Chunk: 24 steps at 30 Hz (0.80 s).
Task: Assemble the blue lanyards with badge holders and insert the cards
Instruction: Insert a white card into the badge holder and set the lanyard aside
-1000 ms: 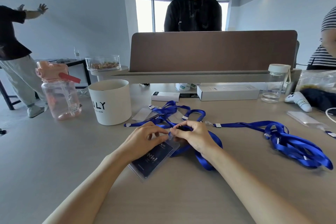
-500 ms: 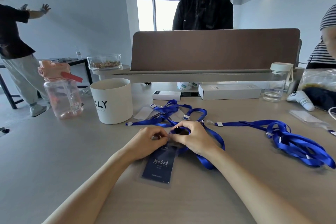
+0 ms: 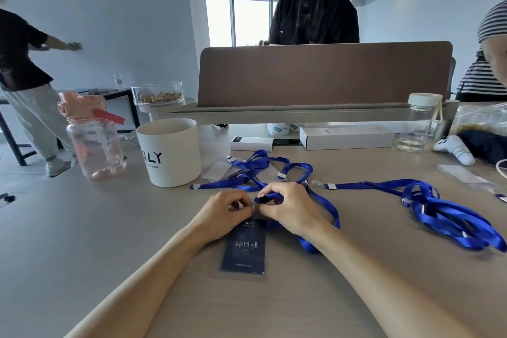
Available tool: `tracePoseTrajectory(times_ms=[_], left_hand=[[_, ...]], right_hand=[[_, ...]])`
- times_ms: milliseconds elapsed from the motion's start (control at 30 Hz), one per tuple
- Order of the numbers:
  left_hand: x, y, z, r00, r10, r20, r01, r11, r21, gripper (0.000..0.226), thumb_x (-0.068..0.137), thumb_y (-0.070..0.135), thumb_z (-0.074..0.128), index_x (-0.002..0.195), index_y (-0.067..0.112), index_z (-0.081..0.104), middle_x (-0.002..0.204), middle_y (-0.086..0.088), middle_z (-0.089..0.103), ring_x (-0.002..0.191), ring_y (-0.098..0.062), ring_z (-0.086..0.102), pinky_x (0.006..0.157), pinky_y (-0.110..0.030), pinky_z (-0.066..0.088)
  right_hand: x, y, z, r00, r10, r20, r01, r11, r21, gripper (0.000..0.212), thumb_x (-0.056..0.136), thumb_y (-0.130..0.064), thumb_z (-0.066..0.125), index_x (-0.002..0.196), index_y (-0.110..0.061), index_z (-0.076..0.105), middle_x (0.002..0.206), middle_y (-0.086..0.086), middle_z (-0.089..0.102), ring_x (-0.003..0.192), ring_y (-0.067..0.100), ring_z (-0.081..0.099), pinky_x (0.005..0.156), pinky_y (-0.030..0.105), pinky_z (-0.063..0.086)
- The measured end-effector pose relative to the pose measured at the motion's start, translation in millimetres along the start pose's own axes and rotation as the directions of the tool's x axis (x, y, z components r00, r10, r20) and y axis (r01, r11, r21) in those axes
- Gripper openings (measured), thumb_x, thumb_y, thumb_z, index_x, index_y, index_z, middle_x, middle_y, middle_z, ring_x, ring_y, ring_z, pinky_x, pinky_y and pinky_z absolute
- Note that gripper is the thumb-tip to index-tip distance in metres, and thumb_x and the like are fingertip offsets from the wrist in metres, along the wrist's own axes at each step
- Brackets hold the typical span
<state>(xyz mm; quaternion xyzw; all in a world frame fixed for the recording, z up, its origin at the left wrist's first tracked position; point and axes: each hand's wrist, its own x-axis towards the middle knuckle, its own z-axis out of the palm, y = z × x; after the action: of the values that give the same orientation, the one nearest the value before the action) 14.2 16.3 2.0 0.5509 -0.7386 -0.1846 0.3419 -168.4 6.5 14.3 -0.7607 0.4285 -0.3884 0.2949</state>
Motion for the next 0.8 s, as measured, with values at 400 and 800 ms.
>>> tracePoseTrajectory(times_ms=[400, 800], left_hand=[[0.7, 10.1, -6.0, 0.997, -0.074, 0.019, 0.076, 0.931, -0.358, 0.013, 0.089, 0.018, 0.066, 0.101, 0.020, 0.064, 0.089, 0.000, 0.067, 0.076, -0.009, 0.058, 0.069, -0.021, 0.049], [-3.8, 19.5, -3.4, 0.976, -0.205, 0.067, 0.179, 0.598, -0.781, 0.053, 0.074, 0.010, 0.078, 0.121, 0.021, 0.056, 0.098, -0.008, 0.072, 0.075, -0.021, 0.067, 0.063, -0.032, 0.052]], right_hand=[[5.1, -0.1, -2.0, 0.983, 0.035, -0.178, -0.013, 0.992, 0.124, 0.006, 0.079, -0.017, 0.074, 0.083, -0.021, 0.072, 0.081, -0.009, 0.071, 0.079, 0.005, 0.064, 0.067, 0.017, 0.050], [6.7, -4.6, -36.1, 0.778, 0.481, -0.404, -0.104, 0.732, 0.673, 0.009, 0.079, -0.016, 0.077, 0.078, -0.013, 0.068, 0.057, 0.000, 0.060, 0.052, 0.011, 0.053, 0.060, 0.024, 0.048]])
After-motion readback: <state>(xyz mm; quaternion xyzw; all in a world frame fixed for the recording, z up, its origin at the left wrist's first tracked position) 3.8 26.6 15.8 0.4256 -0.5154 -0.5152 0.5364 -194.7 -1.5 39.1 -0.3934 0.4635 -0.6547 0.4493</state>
